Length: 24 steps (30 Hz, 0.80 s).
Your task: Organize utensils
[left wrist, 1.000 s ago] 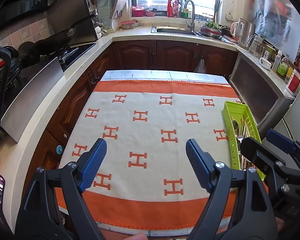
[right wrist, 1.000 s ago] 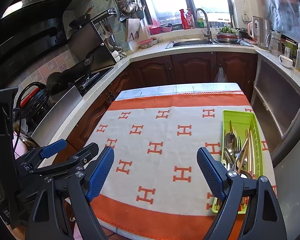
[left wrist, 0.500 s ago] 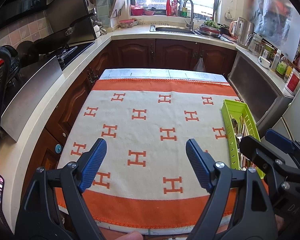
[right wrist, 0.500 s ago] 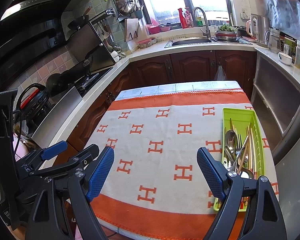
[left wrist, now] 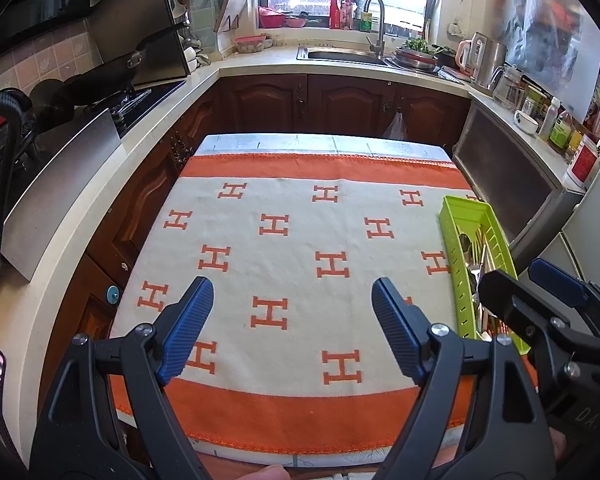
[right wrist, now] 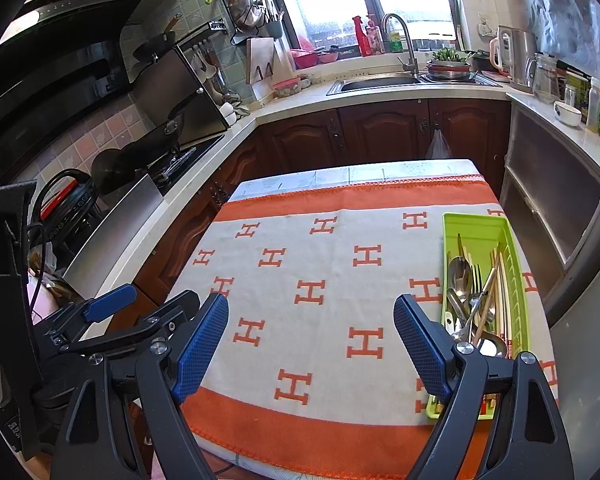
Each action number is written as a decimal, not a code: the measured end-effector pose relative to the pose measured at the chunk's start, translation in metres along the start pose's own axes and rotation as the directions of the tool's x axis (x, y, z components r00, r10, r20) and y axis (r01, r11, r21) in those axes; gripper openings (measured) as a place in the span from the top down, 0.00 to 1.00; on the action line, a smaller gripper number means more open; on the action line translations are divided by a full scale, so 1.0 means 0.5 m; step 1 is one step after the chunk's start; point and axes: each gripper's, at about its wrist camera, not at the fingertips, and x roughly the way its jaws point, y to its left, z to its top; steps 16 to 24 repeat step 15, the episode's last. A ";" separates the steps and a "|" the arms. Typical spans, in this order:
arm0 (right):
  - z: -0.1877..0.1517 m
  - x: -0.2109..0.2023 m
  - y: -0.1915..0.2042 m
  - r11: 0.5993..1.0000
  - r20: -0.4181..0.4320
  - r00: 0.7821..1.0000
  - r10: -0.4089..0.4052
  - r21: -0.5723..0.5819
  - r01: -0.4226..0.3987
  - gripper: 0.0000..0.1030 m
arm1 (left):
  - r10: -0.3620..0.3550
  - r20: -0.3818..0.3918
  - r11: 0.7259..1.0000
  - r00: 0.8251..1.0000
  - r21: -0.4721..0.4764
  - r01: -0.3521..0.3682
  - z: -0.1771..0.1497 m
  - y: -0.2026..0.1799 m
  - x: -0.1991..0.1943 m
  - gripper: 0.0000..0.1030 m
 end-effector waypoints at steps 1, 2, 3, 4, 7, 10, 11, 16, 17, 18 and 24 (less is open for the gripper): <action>0.000 0.000 0.000 1.000 -0.001 1.000 0.000 0.001 0.000 0.16 | 0.000 -0.001 1.000 1.000 0.000 0.000 -0.001 -0.001 0.001 0.23; -0.001 0.000 -0.001 1.000 -0.001 1.000 0.000 0.001 0.000 0.16 | 0.000 -0.002 1.000 1.000 -0.001 0.000 -0.001 -0.001 0.000 0.23; 0.001 -0.001 0.001 1.000 -0.001 1.000 0.000 0.000 0.000 0.16 | -0.001 -0.004 1.000 1.000 -0.002 0.001 -0.001 0.000 0.001 0.23; 0.002 -0.001 0.001 1.000 0.000 1.000 -0.001 0.000 0.001 0.16 | -0.002 -0.006 1.000 1.000 -0.002 0.002 -0.002 -0.001 0.002 0.23; 0.000 -0.001 0.000 1.000 -0.001 1.000 0.000 -0.001 0.000 0.16 | -0.004 -0.008 1.000 1.000 -0.004 0.004 -0.003 0.000 0.003 0.23; 0.001 -0.001 0.000 1.000 -0.001 1.000 0.000 0.000 0.000 0.16 | -0.005 -0.008 1.000 1.000 -0.004 0.005 -0.003 0.001 0.003 0.23; 0.002 -0.001 0.001 1.000 -0.001 1.000 0.000 0.000 0.000 0.16 | -0.005 -0.010 1.000 1.000 -0.005 0.005 -0.003 0.000 0.004 0.23; -0.004 0.001 -0.002 1.000 -0.005 1.000 -0.002 0.002 0.002 0.16 | -0.008 -0.013 1.000 1.000 -0.008 0.008 -0.007 0.002 0.006 0.23; -0.004 0.001 -0.002 1.000 -0.005 1.000 -0.002 0.002 0.002 0.16 | -0.008 -0.013 1.000 1.000 -0.008 0.008 -0.007 0.002 0.006 0.23; -0.004 0.001 -0.002 1.000 -0.005 1.000 -0.002 0.002 0.002 0.16 | -0.008 -0.013 1.000 1.000 -0.008 0.008 -0.007 0.002 0.006 0.23; -0.004 0.001 -0.002 1.000 -0.005 1.000 -0.002 0.002 0.002 0.16 | -0.008 -0.013 1.000 1.000 -0.008 0.008 -0.007 0.002 0.006 0.23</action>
